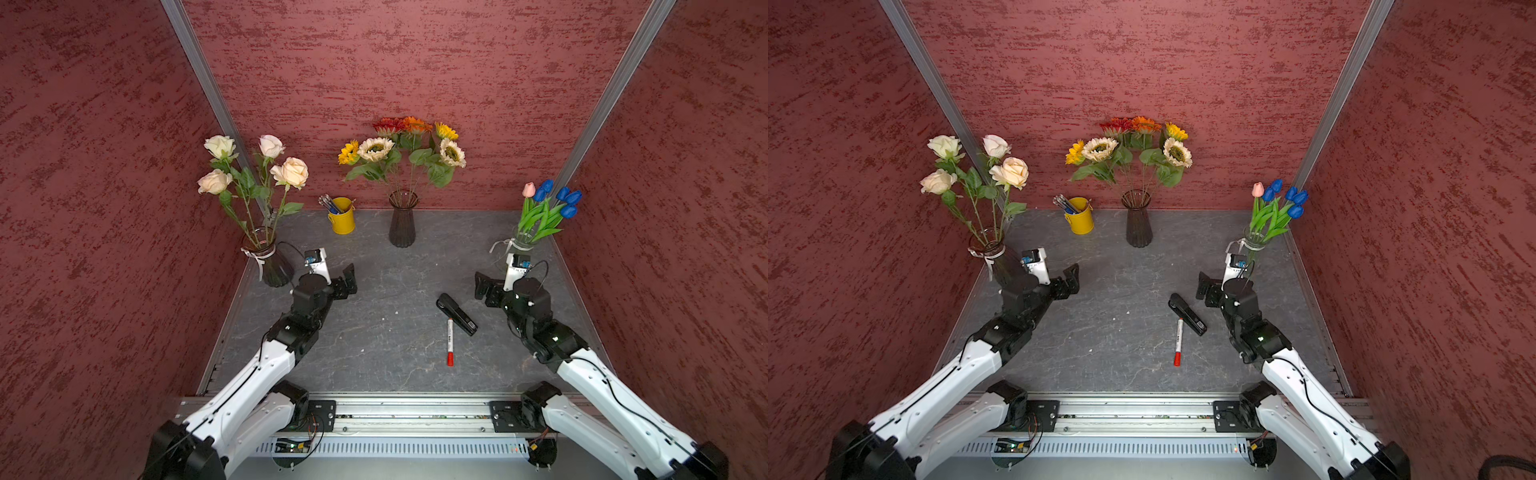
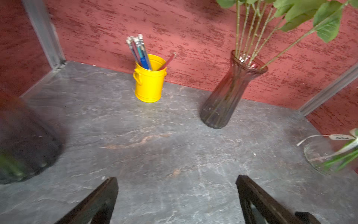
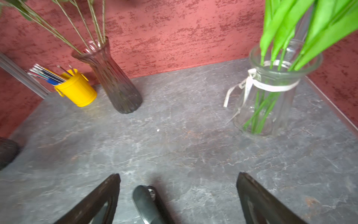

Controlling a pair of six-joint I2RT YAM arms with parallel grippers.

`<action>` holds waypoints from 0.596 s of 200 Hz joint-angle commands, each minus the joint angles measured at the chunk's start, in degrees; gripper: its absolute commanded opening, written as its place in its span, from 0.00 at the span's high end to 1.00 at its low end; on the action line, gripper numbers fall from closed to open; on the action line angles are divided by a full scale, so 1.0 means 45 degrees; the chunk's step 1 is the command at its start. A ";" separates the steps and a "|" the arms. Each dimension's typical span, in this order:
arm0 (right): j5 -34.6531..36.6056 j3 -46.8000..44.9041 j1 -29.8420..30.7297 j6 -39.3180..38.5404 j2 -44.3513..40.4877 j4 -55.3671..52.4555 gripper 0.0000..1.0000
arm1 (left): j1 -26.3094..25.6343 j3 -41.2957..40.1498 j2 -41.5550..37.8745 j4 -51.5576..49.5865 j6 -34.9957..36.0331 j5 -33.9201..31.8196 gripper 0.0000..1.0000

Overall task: Arrange the flowers in different vases according to their variety
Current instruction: Insert the flower into the vase, then reset both arms

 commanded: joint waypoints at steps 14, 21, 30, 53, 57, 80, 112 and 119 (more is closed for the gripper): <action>0.0818 -0.1613 -0.0072 -0.2266 -0.0700 0.3304 0.02 | 0.1834 -0.1731 -0.1558 0.2252 0.2082 -0.0430 0.00; 0.1035 -0.1885 -0.0070 -0.2618 -0.0658 0.3764 0.02 | 0.2310 -0.1825 -0.1428 0.2450 0.2290 -0.0150 0.00; 0.1395 -0.2185 -0.0070 -0.2939 -0.0531 0.4315 0.02 | 0.2838 -0.1690 -0.1068 0.2303 0.2420 0.0065 0.00; 0.2050 -0.2550 -0.0088 -0.3385 -0.0209 0.5402 0.02 | 0.3885 -0.2171 0.0414 0.4339 0.2382 0.0765 0.00; 0.2144 -0.2628 -0.0089 -0.3442 -0.0131 0.5637 0.02 | 0.3986 -0.2329 0.0786 0.5029 0.2355 0.0767 0.00; 0.2616 -0.2794 -0.0090 -0.3679 0.0702 0.6924 0.02 | 0.4411 -0.2411 0.3563 0.8293 0.2094 0.0511 0.00; 0.3040 -0.2627 -0.0115 -0.4273 0.1776 0.7676 0.01 | 0.4519 -0.1533 0.6665 0.9642 0.2841 0.0550 0.00; 0.3309 -0.2811 -0.0119 -0.4453 0.1981 0.8289 0.02 | 0.4569 -0.1529 0.7220 1.0062 0.2758 0.0566 0.00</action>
